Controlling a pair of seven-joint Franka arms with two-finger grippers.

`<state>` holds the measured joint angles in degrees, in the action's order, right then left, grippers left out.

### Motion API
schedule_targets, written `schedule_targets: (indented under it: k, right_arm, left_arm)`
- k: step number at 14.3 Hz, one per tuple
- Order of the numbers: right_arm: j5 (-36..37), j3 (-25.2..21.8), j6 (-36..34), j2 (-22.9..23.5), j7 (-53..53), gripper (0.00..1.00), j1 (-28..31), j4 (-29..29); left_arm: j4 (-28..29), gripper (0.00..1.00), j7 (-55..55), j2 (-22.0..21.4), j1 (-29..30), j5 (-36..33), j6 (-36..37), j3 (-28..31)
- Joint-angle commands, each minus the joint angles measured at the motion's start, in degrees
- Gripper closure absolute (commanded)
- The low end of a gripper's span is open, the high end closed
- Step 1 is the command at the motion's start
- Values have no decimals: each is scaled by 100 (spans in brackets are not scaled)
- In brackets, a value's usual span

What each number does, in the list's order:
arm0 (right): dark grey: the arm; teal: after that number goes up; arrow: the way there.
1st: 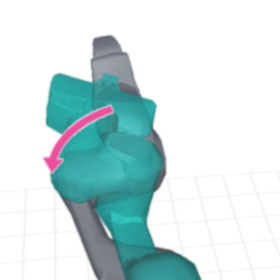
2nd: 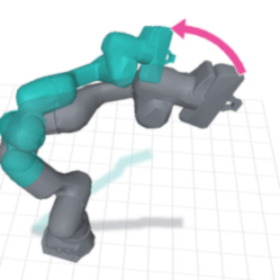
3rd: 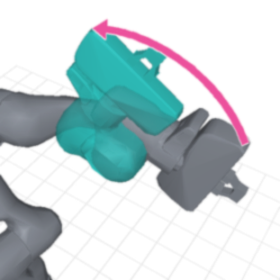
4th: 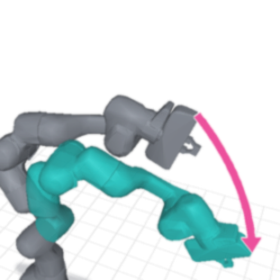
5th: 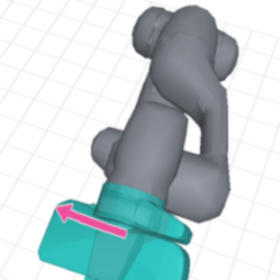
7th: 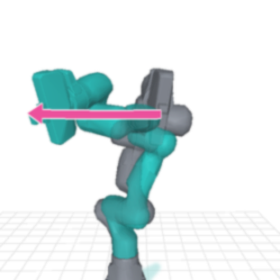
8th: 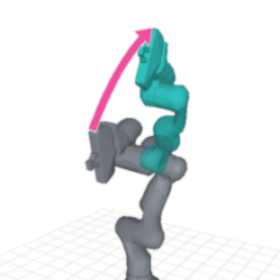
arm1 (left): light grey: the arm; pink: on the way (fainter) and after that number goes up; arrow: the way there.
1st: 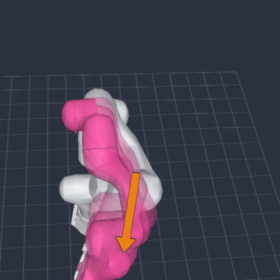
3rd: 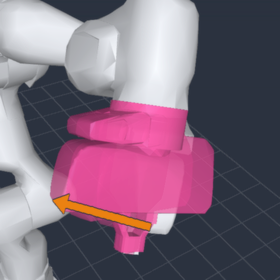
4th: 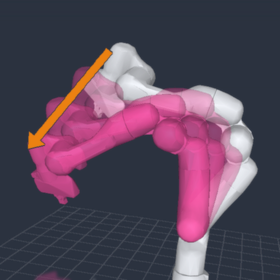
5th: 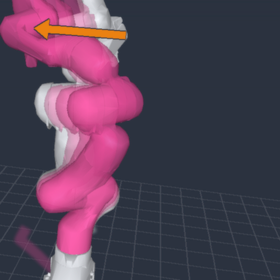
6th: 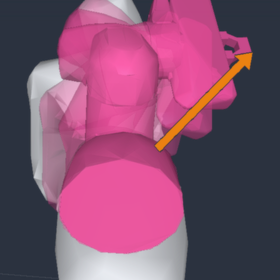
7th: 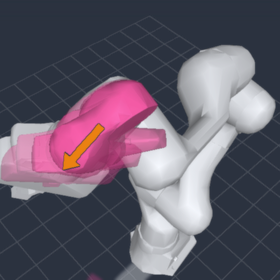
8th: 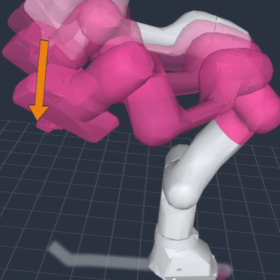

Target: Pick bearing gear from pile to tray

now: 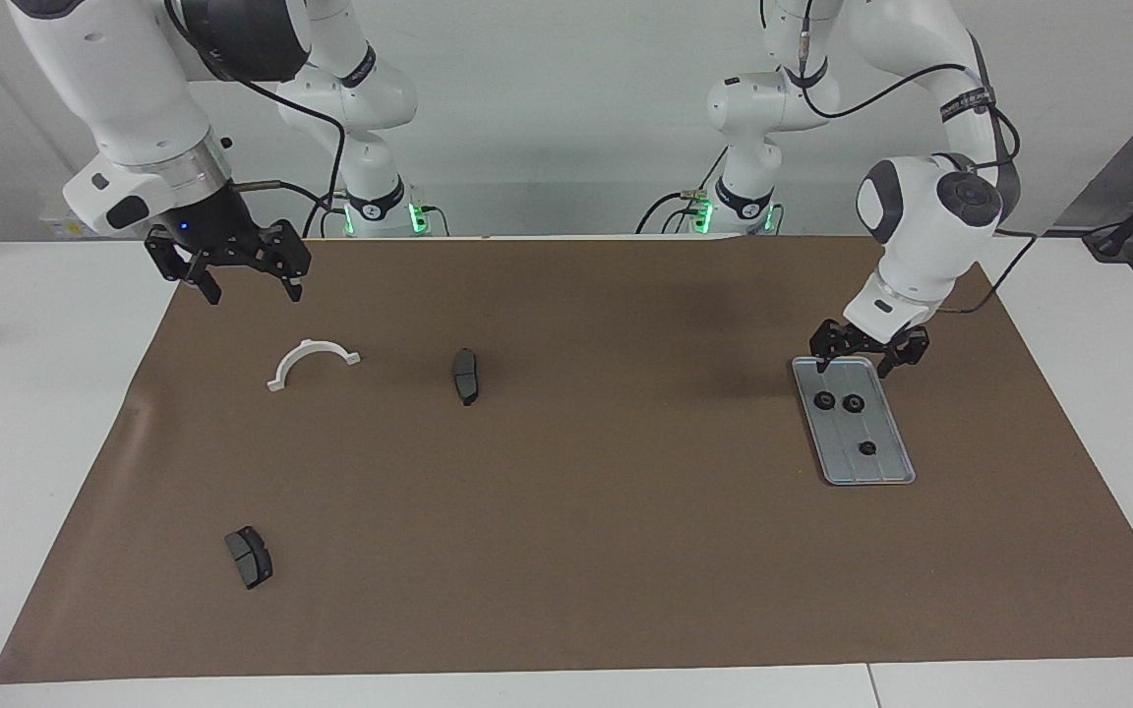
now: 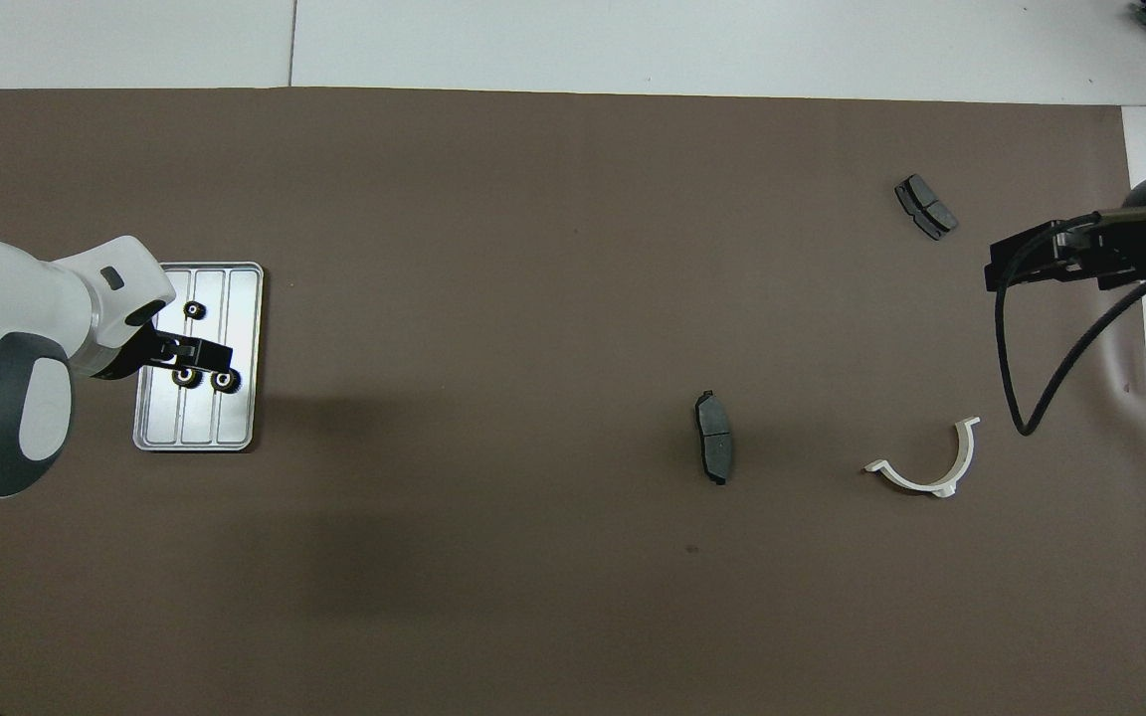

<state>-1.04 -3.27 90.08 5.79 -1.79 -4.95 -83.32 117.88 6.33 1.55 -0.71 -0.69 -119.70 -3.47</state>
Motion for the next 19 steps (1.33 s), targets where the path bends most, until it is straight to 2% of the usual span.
schedule_targets:
  k: [1, 7, 11, 13, 19]
  right_arm:
    - [-98, 37, -87, -25, -93, 0, 38, -8]
    - [-98, 37, -87, -25, -93, 0, 47, 0]
    - [-98, 46, -87, -25, -93, 0, 38, -8]
    - [-98, 37, -87, -25, -85, 0, 29, 0]
    - [-89, 46, -78, -25, -67, 0, -6, -8]
  left_arm:
    - [-230, 0, -492, -233, -342, -107, 474, 57]
    - [-1819, 0, -423, -296, -263, -2, 2291, 127]
    - [-2619, 0, -431, -234, -141, 192, 2960, 144]
    - [-2805, 0, -431, -225, -88, 219, 3084, 144]
    - [-2806, 0, -440, -260, 79, 605, 3234, 162]
